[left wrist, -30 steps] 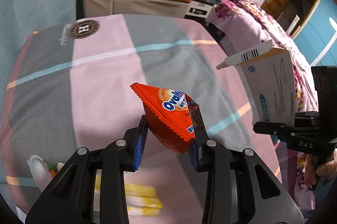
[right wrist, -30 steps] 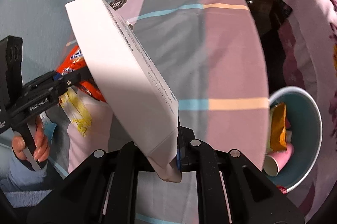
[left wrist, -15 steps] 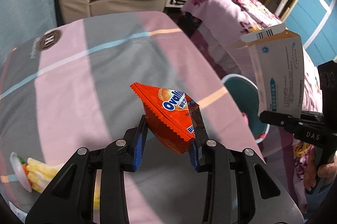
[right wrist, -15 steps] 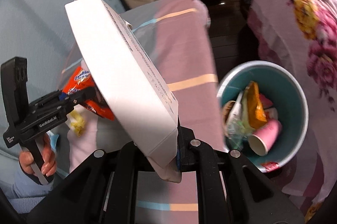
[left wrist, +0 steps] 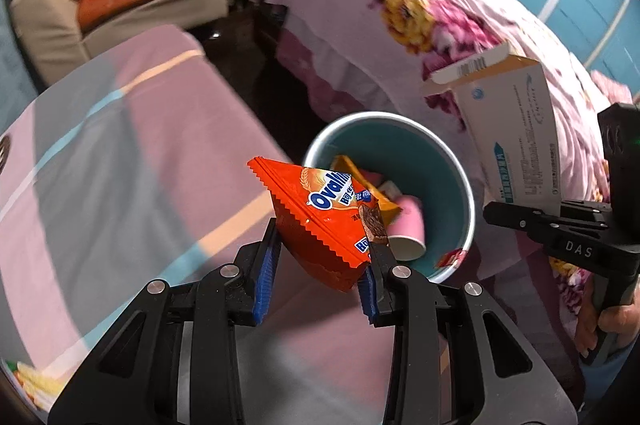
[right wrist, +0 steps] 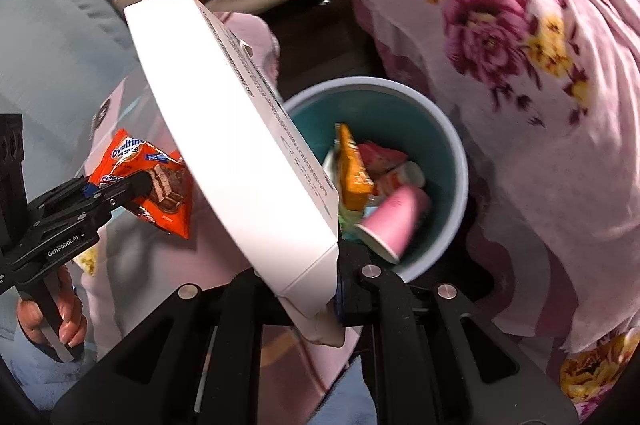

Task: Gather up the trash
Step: 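Carry the wafer pack and white box over the bin and open both grippers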

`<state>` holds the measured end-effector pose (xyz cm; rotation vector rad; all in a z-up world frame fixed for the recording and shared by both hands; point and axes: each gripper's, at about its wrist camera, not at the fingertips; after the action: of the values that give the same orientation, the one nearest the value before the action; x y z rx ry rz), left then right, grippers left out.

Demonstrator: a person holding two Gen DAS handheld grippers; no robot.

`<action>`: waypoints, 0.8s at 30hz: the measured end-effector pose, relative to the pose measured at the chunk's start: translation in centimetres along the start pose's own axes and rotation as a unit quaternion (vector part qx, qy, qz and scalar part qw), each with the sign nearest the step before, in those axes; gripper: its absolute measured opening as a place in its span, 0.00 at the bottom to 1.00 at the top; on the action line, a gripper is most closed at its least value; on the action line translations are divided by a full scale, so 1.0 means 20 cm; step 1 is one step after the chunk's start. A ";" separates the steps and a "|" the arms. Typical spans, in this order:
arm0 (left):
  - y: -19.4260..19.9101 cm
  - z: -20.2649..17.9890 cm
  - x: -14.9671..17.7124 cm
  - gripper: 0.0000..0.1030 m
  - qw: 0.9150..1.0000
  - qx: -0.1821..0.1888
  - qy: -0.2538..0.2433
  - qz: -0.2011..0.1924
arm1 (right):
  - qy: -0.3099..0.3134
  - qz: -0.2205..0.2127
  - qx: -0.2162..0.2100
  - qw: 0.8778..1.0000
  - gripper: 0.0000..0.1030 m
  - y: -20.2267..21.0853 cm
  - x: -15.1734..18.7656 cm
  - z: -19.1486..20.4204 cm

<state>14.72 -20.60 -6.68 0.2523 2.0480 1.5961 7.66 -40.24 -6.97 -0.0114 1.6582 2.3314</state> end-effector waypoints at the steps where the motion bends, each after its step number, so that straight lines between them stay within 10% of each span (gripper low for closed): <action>1: -0.03 -0.04 -0.03 0.35 1.000 0.000 -0.008 0.004 | -0.003 0.001 -0.001 1.000 0.11 -0.01 0.00 -0.02; 10: -0.17 -0.19 -0.15 0.42 0.999 -0.004 -0.035 0.024 | -0.031 0.011 0.000 0.999 0.11 -0.07 -0.05 -0.20; 15: -0.20 -0.20 -0.17 0.74 0.999 -0.008 -0.039 0.023 | -0.036 0.014 0.003 0.999 0.11 -0.08 -0.07 -0.22; 24: -0.21 -0.17 -0.18 0.83 0.999 -0.012 -0.028 0.021 | -0.038 0.021 0.010 0.999 0.11 -0.12 -0.11 -0.21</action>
<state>16.82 -26.25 -9.05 0.3290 1.9921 1.6206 9.62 -44.00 -10.24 0.1166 1.6602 2.3153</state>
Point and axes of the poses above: each gripper's, at about its wrist camera, not at the fingertips, and y roughly against the way its jaws point, z to its left, x to its underside, and after that the axes turned 12 degrees about z, right-handed
